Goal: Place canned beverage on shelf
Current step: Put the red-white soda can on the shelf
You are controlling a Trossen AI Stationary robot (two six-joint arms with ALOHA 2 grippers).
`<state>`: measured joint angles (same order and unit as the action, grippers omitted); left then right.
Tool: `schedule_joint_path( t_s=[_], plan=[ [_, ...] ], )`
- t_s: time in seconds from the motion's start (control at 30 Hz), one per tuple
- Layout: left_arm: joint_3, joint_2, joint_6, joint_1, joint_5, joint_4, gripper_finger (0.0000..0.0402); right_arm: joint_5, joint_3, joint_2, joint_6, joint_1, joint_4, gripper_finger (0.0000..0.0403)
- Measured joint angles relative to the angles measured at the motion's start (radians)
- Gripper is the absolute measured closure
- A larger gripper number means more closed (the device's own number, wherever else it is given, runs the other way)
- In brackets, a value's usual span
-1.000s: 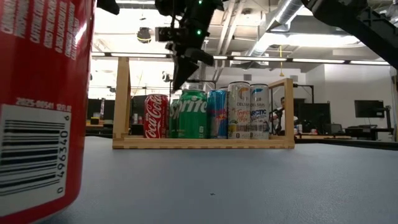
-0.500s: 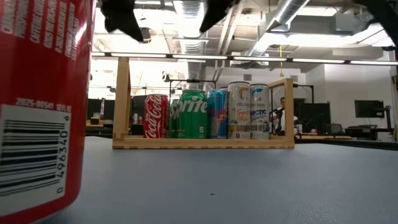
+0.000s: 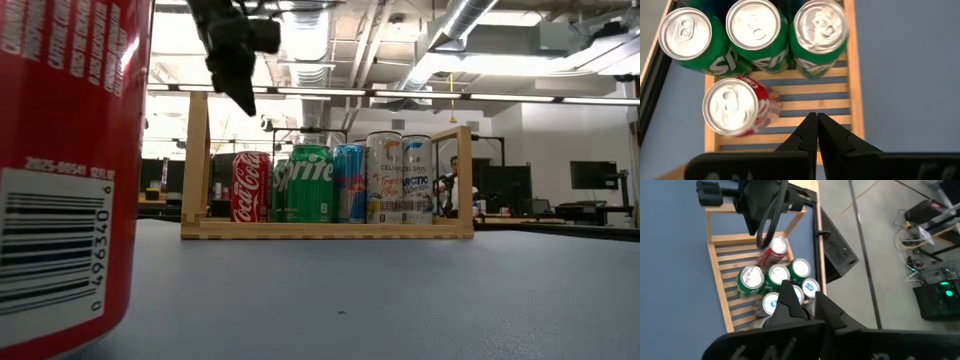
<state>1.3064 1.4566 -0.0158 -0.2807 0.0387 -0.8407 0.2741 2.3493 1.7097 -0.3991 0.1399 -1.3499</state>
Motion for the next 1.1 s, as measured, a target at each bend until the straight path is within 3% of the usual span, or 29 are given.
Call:
schedule_joint_path(
  t_s=[0.3,0.53,1.1],
  plan=[
    [0.029,0.132,0.050,-0.019,0.003,-0.064,0.0402,0.029,0.000,-0.039,0.010,-0.003,-0.032,0.0403],
    [0.029,0.196,0.077,-0.013,0.067,-0.065,0.0401,0.043,0.000,-0.037,0.001,-0.002,-0.057,0.0403],
    [0.030,0.242,0.093,-0.037,0.145,-0.001,0.0401,0.043,0.000,-0.037,-0.001,-0.002,-0.083,0.0403]
  ],
)
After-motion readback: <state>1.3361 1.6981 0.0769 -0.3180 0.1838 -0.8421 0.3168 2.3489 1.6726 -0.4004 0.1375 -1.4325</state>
